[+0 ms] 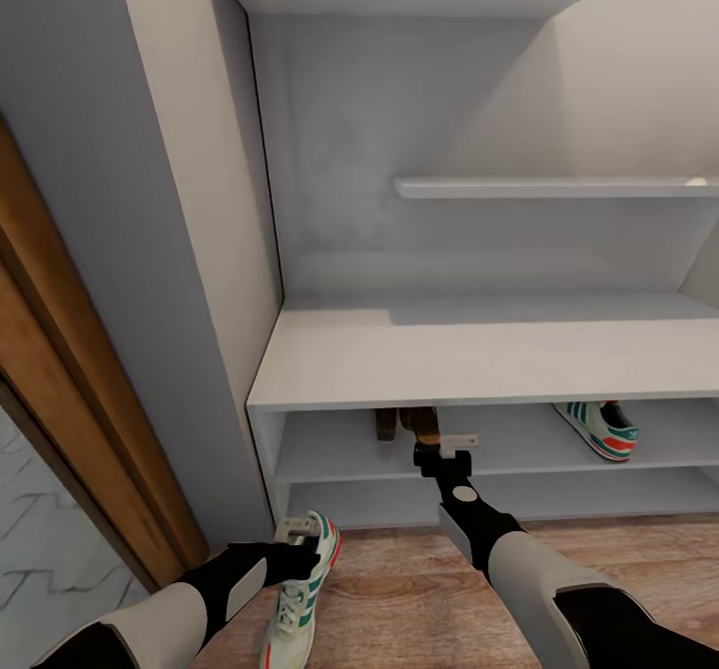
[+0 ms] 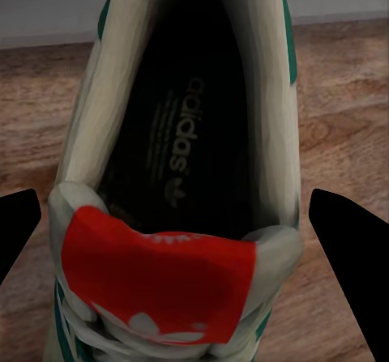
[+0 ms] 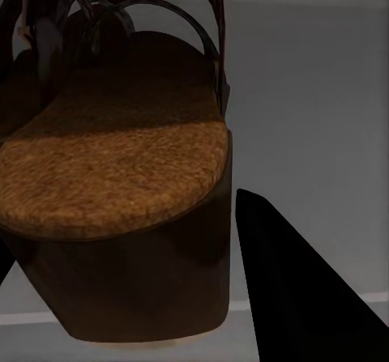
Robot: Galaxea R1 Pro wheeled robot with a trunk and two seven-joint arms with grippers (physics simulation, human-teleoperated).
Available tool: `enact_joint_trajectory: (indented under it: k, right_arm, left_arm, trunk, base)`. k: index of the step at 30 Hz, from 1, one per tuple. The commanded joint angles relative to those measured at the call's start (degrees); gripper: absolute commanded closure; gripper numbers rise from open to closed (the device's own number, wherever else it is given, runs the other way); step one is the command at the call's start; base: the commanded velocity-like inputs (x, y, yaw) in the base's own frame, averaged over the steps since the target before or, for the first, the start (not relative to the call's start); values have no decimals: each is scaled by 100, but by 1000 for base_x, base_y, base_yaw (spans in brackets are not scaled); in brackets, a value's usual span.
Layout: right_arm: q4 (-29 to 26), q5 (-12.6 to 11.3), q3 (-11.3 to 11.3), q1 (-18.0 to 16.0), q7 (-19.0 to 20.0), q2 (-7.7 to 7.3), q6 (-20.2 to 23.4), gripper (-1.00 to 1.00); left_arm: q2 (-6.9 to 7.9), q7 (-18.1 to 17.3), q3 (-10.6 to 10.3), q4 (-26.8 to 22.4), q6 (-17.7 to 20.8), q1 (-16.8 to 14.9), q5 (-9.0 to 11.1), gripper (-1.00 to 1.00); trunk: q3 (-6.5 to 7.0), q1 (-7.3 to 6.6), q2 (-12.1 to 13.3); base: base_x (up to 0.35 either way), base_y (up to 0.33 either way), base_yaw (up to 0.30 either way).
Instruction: Pick up the two gym shoes and the two sandals from the corridor floor and place them onto the hallstand (shoe rack) in the corridor, making sure they are on the rack and not on the floor. Arrange them so the two gym shoes are next to each other and the two sandals are next to each other.
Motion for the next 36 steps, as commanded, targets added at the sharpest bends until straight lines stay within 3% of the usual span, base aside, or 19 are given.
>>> enact_joint_trajectory:
  k: [1,36]
  right_arm:
    - [0,-11,0,0,10,0,-3,100]
    - [-9,-21,-9,0,8,-9,-3,100]
  left_arm:
    - [0,2,1,0,0,0,-2,100]
    - [0,0,3,0,0,0,-3,100]
  trunk:
    - [0,0,0]
    - [0,0,0]
  base:
    - [17,0,0]
    - [32,0,0]
